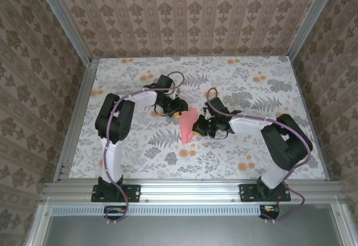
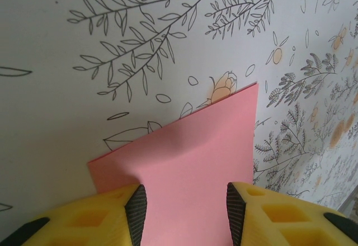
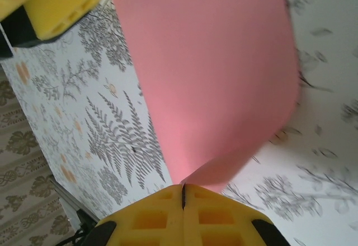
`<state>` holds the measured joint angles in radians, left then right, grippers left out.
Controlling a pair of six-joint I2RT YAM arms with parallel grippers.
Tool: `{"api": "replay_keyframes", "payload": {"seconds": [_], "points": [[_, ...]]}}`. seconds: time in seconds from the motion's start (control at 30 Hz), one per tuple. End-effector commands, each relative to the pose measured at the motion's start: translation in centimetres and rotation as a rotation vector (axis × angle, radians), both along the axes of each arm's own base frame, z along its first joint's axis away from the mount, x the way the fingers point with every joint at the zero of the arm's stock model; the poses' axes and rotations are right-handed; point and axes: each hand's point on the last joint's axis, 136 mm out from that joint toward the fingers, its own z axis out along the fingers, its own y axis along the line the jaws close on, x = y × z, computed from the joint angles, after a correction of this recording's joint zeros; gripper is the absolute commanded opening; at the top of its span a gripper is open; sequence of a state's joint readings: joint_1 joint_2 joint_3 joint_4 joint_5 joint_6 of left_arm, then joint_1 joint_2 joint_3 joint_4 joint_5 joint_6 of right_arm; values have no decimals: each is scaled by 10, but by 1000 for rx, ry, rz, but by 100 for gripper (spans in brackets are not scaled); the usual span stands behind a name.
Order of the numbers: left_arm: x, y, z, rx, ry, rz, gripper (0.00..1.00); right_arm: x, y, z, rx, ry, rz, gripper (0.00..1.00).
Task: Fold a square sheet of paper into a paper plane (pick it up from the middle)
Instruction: Third fold the triangle at the center of the table.
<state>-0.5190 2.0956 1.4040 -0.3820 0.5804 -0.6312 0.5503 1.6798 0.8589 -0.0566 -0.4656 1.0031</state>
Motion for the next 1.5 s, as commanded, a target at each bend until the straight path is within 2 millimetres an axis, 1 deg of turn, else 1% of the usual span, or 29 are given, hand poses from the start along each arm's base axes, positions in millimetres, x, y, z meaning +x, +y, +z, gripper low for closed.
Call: {"api": "replay_keyframes", "payload": {"seconds": [0.0,0.2,0.33,0.9,1.07,1.23,1.47], "points": [[-12,3,-22,56,57,-22,46,12,17,8,47,-21,16,3],[-13,3,-24,52,67,-23,46,18,29,4,47,-28,48,4],[-14,2,-23,51,67,-26,46,20,32,-3,41,-21,52,4],[-17,-2,-24,54,73,-36,46,26,39,-14,19,-25,68,4],[-18,-2,-24,56,72,-37,46,26,37,-19,0,-20,69,4],[-18,-2,-25,57,73,-38,46,25,31,-24,-38,-17,60,4],[-18,-2,-24,56,74,-39,46,23,28,-26,-47,-15,59,4]]}}
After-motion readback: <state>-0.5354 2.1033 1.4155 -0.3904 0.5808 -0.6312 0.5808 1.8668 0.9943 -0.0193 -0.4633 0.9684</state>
